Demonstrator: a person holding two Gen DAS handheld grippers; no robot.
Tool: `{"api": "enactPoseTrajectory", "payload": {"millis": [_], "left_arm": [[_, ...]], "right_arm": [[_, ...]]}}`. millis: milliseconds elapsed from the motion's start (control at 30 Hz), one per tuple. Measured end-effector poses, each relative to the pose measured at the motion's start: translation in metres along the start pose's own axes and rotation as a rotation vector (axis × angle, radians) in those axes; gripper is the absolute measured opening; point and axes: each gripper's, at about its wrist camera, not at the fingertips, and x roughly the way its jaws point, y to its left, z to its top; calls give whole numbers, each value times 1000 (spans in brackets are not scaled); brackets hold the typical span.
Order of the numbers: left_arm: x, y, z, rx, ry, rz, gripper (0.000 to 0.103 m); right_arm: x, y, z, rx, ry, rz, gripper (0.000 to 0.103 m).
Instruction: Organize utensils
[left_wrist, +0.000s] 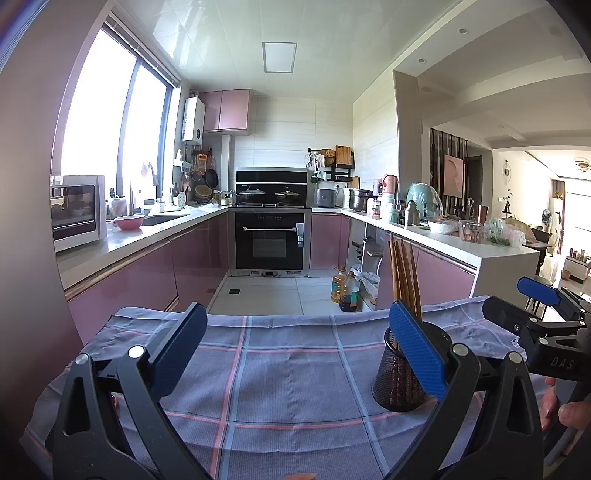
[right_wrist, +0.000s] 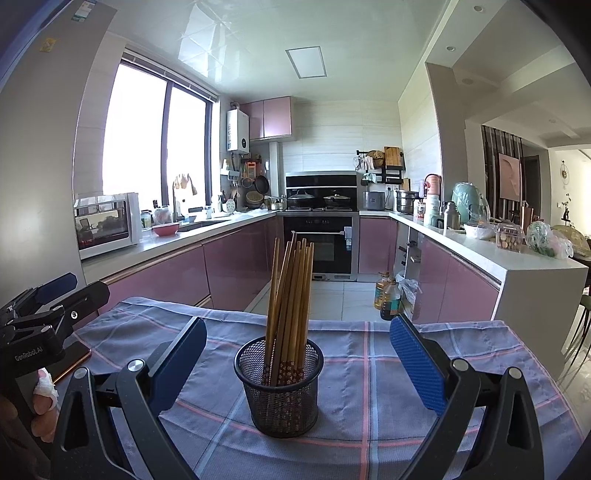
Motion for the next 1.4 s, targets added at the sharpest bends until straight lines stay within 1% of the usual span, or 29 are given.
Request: {"api": "enactPoseTrajectory", "payload": {"millis": [1400], "left_arm": [[-2, 1, -3, 1, 8, 4, 97]], "right_arm": [[3, 0, 0, 13, -2, -2, 96]]}}
